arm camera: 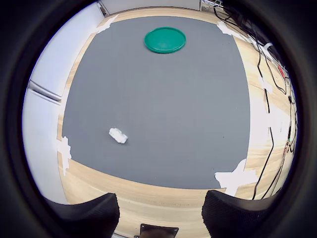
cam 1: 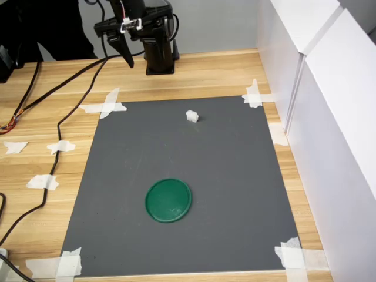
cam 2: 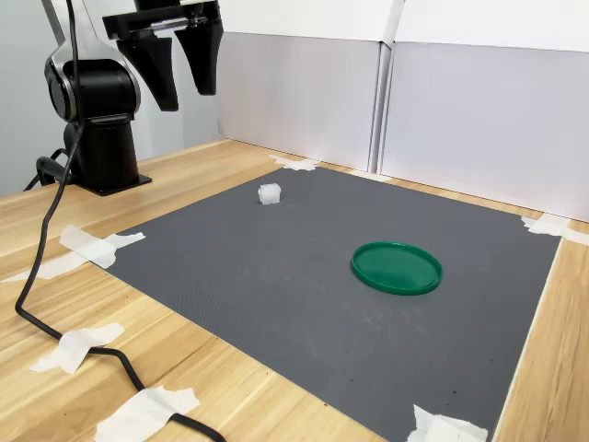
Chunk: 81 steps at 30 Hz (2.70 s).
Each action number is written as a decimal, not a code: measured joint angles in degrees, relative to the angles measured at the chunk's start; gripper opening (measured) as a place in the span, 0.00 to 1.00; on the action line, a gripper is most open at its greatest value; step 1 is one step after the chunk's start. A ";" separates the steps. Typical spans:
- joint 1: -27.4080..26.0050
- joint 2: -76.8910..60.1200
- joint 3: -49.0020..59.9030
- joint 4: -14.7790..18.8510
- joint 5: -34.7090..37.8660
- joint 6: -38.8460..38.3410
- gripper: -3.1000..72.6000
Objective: Grasp a white terminal and put it on the green lid.
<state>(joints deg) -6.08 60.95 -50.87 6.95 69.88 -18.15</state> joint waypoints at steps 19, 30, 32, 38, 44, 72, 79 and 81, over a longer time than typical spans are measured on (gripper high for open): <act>22.66 9.10 -1.58 -6.53 -4.05 9.86 0.98; 26.13 17.94 -1.58 -6.09 -11.48 18.60 0.97; 26.13 19.12 -1.58 -5.94 -11.90 19.11 0.97; 26.13 22.30 -0.12 -6.95 -13.37 19.77 0.97; 26.13 23.22 1.37 -8.34 -15.37 19.90 0.97; 24.43 27.68 1.68 -9.91 -21.38 21.31 0.97; 24.43 27.68 1.68 -8.62 -21.15 21.31 0.97; 24.43 27.25 1.68 -6.95 -21.16 20.74 0.97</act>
<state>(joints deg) 18.36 88.20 -49.19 0.00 48.73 2.58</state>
